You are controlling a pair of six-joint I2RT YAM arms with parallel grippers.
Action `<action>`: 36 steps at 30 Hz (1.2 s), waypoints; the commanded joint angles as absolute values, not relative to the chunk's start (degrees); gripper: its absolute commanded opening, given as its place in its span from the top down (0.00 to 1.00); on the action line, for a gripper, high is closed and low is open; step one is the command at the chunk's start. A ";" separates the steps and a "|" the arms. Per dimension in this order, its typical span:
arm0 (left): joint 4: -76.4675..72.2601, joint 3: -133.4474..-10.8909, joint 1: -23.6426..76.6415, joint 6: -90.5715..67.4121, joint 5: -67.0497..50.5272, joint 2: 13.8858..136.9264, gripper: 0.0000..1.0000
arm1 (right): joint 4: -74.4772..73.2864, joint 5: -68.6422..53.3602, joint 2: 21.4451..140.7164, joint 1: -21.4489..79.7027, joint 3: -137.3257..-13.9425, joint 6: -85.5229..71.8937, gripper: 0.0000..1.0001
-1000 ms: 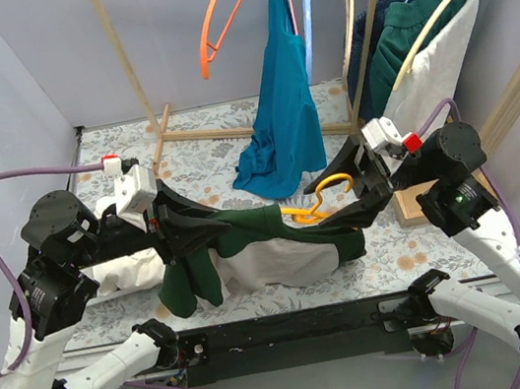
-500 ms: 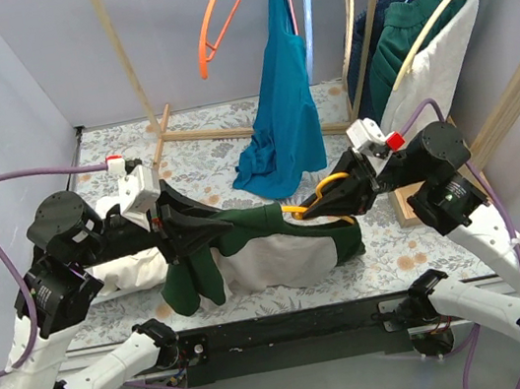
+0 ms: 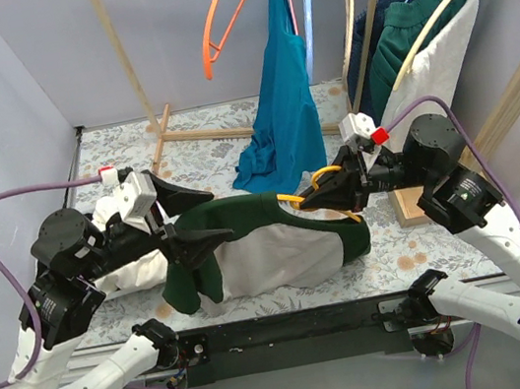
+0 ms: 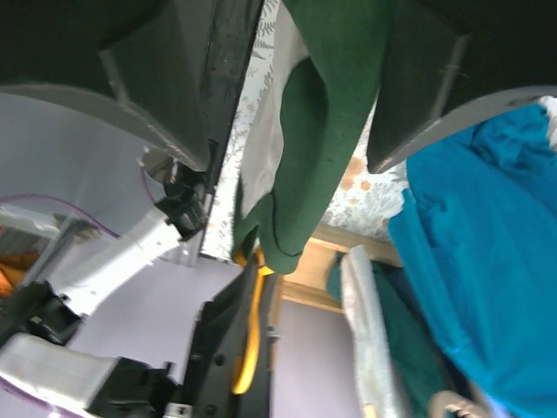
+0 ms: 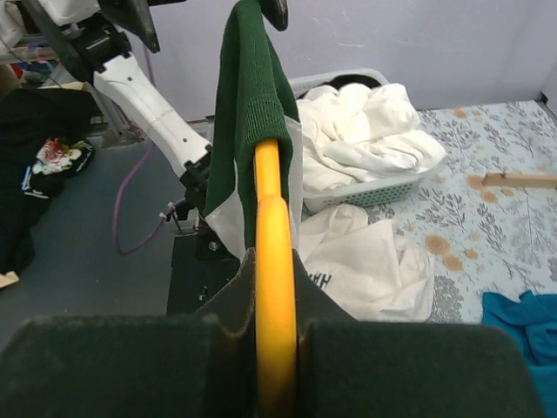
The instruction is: Remove the t-shirt from the hanger
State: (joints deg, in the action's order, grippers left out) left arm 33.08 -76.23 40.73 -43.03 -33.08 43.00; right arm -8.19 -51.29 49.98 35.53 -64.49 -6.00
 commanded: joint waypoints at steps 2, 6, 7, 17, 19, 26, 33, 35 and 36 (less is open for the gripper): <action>32.61 -70.50 40.87 -42.45 -21.20 38.06 0.21 | -16.51 -38.59 49.04 34.89 -69.60 -0.71 0.99; 31.82 -64.09 40.87 -43.41 -14.25 34.99 0.18 | -22.49 -36.92 49.04 34.89 -72.24 2.81 0.99; 31.47 -61.38 40.87 -44.03 -12.50 33.33 0.17 | -23.54 -36.48 48.87 34.89 -72.86 3.94 0.99; 25.49 -48.87 40.87 -45.00 -2.90 30.93 0.14 | -34.00 -37.00 49.48 34.80 -79.53 8.17 0.99; 22.95 -48.25 40.87 -44.74 -1.24 31.38 0.14 | -36.82 -37.79 49.66 34.81 -80.77 9.40 0.99; 18.90 -48.95 40.87 -43.33 -1.58 34.18 0.25 | -41.57 -38.49 48.34 34.81 -81.30 11.51 0.99; 16.61 -47.99 40.87 -43.15 -6.68 35.94 0.90 | -43.68 -38.06 46.67 34.89 -80.68 12.13 0.99; 17.13 -47.64 40.87 -43.50 -7.12 36.82 1.00 | -44.47 -36.92 46.41 34.89 -81.12 12.22 0.99; 17.31 -47.46 40.87 -43.42 -7.12 36.65 1.00 | -44.91 -36.48 46.23 34.89 -81.30 12.48 0.99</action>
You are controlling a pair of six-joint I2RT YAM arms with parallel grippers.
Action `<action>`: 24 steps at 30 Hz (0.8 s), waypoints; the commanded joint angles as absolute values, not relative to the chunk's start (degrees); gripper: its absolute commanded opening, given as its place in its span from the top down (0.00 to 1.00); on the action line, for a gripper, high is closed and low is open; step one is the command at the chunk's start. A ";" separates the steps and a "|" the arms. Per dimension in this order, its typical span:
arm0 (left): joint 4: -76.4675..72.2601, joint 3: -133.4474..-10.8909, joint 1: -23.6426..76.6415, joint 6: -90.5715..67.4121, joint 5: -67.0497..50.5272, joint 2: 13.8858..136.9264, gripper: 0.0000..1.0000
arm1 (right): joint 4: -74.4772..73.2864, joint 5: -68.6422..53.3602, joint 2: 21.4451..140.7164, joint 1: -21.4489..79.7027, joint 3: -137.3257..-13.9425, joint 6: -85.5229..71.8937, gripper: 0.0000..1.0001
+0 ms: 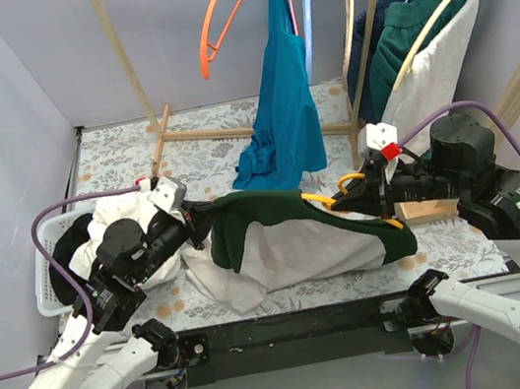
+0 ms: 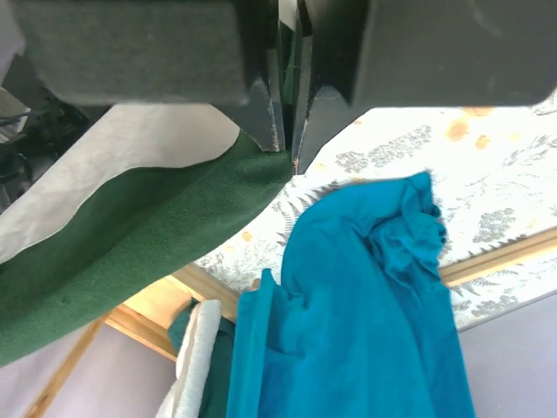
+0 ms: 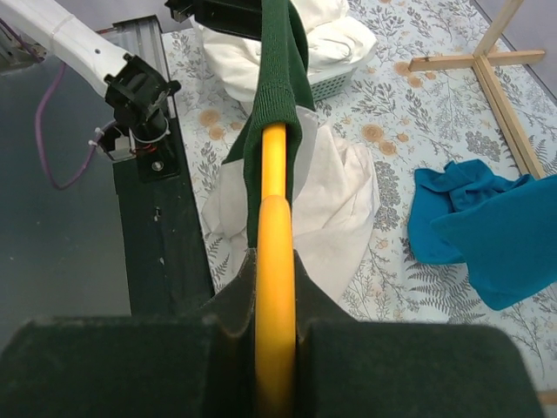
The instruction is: Remove the t-shirt from the hanger
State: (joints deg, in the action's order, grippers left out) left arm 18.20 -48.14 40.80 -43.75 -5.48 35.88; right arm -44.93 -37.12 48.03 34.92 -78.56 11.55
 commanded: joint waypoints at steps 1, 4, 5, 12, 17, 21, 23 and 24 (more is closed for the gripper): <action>17.49 -47.20 40.87 -43.42 -7.03 36.65 1.00 | -45.43 -35.95 46.23 34.81 -81.47 12.57 0.99; 18.54 -46.85 40.87 -43.15 -4.67 35.25 1.00 | -47.28 -34.37 45.97 34.81 -81.91 13.36 0.99; 18.89 -46.67 40.87 -43.15 -3.27 34.81 1.00 | -47.46 -33.93 45.79 34.89 -81.83 13.45 0.99; 15.39 -48.16 40.87 -46.05 24.23 35.76 1.00 | -49.92 -30.42 42.46 34.89 -78.67 13.01 0.99; 14.14 -52.20 40.87 -47.28 45.32 41.65 1.00 | -50.80 -30.15 41.22 34.89 -76.20 11.78 0.99; 15.38 -55.63 40.69 -48.95 52.99 46.49 1.00 | -53.17 -30.06 39.73 34.81 -78.92 12.83 0.99; 15.30 -55.55 40.17 -50.19 52.74 46.84 1.00 | -54.31 -28.40 39.11 34.89 -80.67 12.92 0.99; 15.73 -55.55 39.99 -50.88 52.30 46.85 1.00 | -54.40 -27.61 38.33 34.81 -81.29 12.83 0.99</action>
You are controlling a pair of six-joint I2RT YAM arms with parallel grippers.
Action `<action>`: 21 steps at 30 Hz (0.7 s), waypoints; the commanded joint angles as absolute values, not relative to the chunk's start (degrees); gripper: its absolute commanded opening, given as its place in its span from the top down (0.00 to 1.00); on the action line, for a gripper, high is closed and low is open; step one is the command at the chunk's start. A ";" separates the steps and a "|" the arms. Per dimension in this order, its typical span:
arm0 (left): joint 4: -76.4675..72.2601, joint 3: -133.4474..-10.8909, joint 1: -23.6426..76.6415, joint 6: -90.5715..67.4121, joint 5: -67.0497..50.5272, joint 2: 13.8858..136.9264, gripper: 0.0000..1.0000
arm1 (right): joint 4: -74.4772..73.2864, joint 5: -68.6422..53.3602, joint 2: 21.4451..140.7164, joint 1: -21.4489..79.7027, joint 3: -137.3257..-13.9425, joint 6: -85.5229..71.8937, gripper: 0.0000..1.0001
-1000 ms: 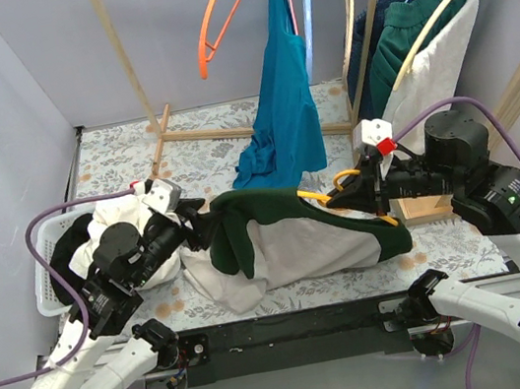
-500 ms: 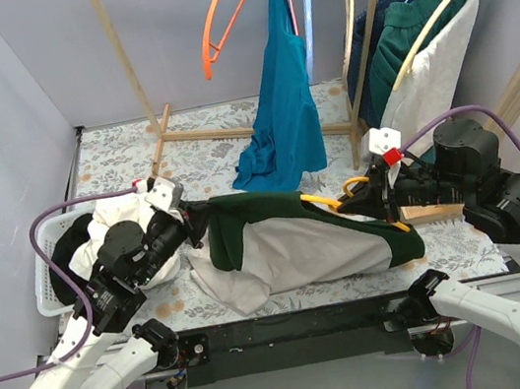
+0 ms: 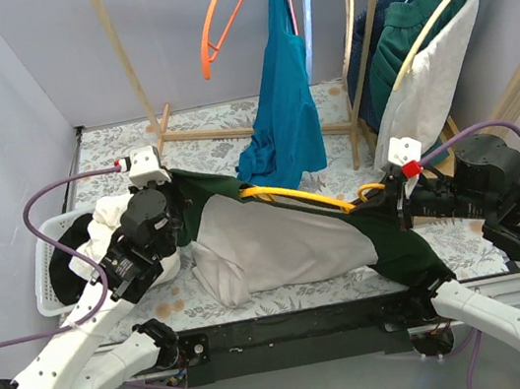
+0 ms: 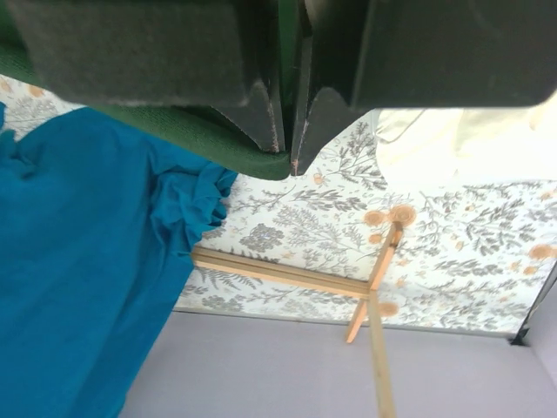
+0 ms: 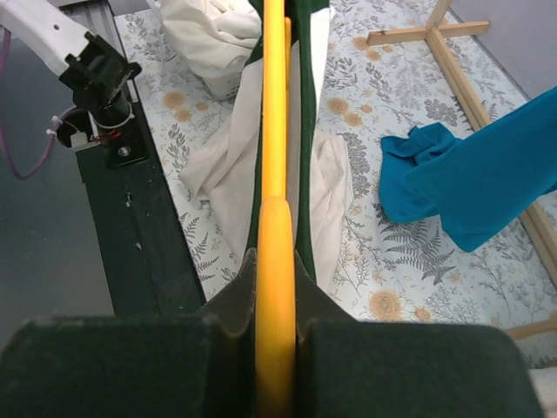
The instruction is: Remove the t-shirt from the hanger
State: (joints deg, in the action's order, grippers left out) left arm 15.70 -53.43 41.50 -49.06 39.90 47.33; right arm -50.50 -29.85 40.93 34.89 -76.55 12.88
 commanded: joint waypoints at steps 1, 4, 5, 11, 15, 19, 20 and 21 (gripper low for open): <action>16.43 -55.46 39.73 -51.67 51.60 46.85 1.00 | -54.40 -26.90 37.97 34.80 -81.73 12.57 0.99; 17.40 -54.32 39.55 -52.99 48.26 46.76 1.00 | -53.44 -25.23 37.00 34.89 -82.97 11.96 0.99; 18.53 -53.88 39.55 -53.61 47.21 46.93 1.00 | -52.74 -24.35 36.74 34.89 -83.14 11.78 0.99; 24.69 -53.26 39.55 -57.83 41.41 49.22 1.00 | -44.65 -23.64 35.51 34.89 -82.70 9.93 0.99; 25.31 -51.95 39.55 -59.06 36.92 48.87 1.00 | -42.28 -23.99 37.61 34.89 -82.00 9.41 0.99; 24.79 -51.77 39.55 -56.79 32.97 47.47 1.00 | -41.75 -24.87 40.69 34.89 -81.04 9.58 0.99; 24.96 -52.03 39.55 -56.26 31.48 47.20 1.00 | -41.66 -24.61 41.39 34.89 -80.43 9.75 0.99; 25.31 -52.21 39.55 -55.55 30.25 47.02 1.00 | -41.66 -24.70 42.88 34.89 -79.98 9.93 0.99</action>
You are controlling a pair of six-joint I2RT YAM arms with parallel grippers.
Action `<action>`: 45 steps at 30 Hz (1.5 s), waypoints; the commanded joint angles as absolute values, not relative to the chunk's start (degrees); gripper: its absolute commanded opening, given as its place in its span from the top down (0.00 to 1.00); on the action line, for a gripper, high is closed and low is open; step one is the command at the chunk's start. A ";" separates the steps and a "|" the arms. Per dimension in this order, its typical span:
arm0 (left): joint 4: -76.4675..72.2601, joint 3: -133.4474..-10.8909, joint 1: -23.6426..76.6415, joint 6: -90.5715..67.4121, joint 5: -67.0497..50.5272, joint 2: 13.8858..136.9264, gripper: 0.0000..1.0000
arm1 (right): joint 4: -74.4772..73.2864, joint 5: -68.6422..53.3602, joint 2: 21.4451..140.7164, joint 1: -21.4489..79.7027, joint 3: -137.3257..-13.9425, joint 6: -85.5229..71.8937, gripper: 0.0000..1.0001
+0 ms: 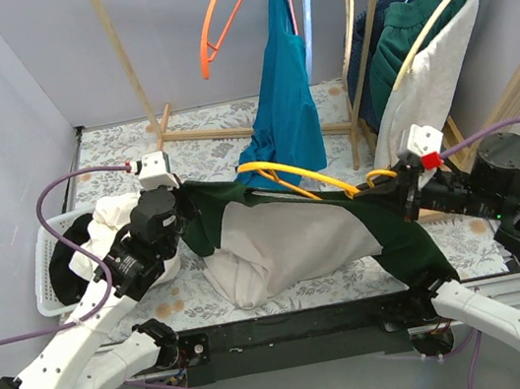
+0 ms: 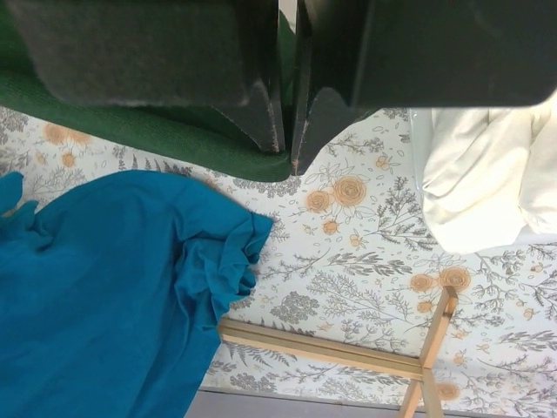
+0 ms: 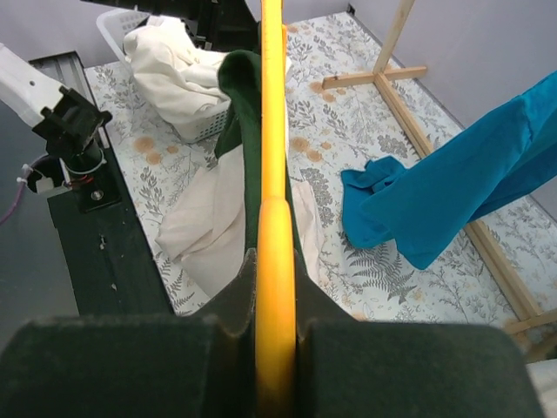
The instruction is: Remove the t-shirt from the hanger
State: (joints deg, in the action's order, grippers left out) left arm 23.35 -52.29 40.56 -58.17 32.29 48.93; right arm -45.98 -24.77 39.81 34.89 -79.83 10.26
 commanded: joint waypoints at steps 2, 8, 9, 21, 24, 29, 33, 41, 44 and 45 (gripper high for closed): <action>26.19 -52.65 39.55 -53.70 26.39 45.97 1.00 | -41.57 -24.52 44.38 34.89 -78.32 10.63 0.99; 30.76 -51.68 39.55 -52.91 19.87 43.86 0.64 | -35.60 -29.08 49.39 34.89 -73.66 10.28 0.99; 31.28 -51.77 39.55 -52.82 19.52 43.60 0.57 | -34.38 -29.96 49.92 34.89 -72.96 10.20 0.99; 34.45 -59.41 39.55 -39.47 -15.61 34.89 0.27 | -37.88 -45.34 59.15 34.89 -73.92 13.36 0.99; 34.54 -60.20 39.55 -38.59 -25.03 35.85 0.26 | -38.40 -49.47 59.94 34.89 -74.35 13.71 0.99; 34.89 -60.03 39.55 -37.88 -34.36 40.59 0.31 | -40.86 -55.54 61.43 35.15 -75.67 14.85 0.99; 34.54 -59.68 39.55 -37.09 -34.10 42.10 0.32 | -42.71 -56.07 61.35 35.60 -76.02 16.26 0.99; 34.10 -58.45 39.55 -36.65 -37.53 44.38 0.34 | -42.36 -57.30 61.17 36.12 -75.94 16.79 0.99; 34.10 -57.66 39.55 -36.74 -37.97 45.09 0.40 | -42.19 -57.57 61.43 36.39 -76.03 16.79 0.99; 34.10 -57.40 39.55 -36.83 -38.14 45.17 0.42 | -42.19 -57.57 61.44 36.30 -76.11 16.79 0.99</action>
State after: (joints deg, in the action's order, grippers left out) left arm 34.20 -58.50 39.81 -37.43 -35.81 44.34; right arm -43.29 -54.48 61.89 35.81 -73.08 16.58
